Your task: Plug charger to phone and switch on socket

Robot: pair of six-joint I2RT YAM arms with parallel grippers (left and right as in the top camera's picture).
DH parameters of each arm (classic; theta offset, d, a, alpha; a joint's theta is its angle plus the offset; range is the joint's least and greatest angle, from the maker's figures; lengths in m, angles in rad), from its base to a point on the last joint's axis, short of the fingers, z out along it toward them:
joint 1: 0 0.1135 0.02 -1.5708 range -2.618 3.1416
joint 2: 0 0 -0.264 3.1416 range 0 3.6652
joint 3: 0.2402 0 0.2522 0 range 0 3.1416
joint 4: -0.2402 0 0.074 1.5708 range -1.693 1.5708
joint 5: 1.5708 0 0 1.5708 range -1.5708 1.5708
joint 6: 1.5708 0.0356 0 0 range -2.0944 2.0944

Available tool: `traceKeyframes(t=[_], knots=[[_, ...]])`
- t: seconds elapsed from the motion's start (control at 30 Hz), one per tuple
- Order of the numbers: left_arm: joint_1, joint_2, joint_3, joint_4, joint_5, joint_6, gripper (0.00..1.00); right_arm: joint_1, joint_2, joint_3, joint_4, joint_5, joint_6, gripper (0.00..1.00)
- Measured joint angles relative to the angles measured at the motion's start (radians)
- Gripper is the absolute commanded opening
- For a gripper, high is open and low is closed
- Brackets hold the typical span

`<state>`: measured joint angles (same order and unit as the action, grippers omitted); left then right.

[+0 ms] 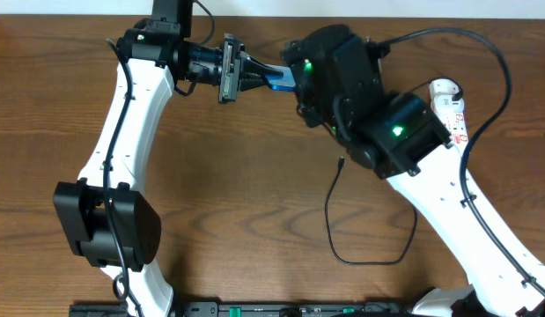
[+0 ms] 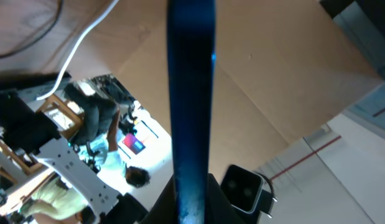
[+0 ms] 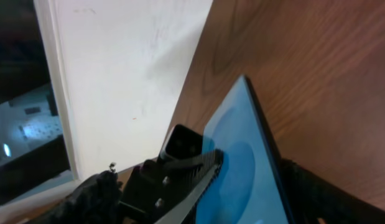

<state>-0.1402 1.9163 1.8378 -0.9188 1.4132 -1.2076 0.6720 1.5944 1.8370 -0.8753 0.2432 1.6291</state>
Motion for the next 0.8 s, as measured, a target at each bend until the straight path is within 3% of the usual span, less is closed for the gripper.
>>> traceKeyframes(t=[0.03,0.1,0.2,0.27,0.37,0.6,0.8], knots=[[0.0,0.0,0.0,0.011,-0.016,0.002,0.07,-0.013,0.0,0.0,0.0,0.001,-0.04,0.99],[0.0,0.0,0.0,0.039,-0.042,0.01,0.07,-0.042,-0.001,0.0,0.001,0.004,-0.121,0.99],[0.0,0.0,0.0,0.101,-0.093,0.064,0.07,-0.123,-0.011,0.0,-0.011,0.011,-0.353,0.99],[0.0,0.0,0.0,0.116,-0.132,0.14,0.07,-0.172,-0.018,0.0,-0.079,0.012,-0.558,0.99],[0.0,0.0,0.0,0.116,-0.189,0.214,0.07,-0.187,-0.019,0.005,-0.244,0.019,-0.705,0.99],[0.0,0.0,0.0,0.115,-0.256,0.451,0.07,-0.208,0.005,-0.003,-0.43,0.084,-0.831,0.99],[0.0,0.0,0.0,0.108,-0.268,0.608,0.08,-0.303,0.034,-0.14,-0.389,0.06,-0.853,0.99]])
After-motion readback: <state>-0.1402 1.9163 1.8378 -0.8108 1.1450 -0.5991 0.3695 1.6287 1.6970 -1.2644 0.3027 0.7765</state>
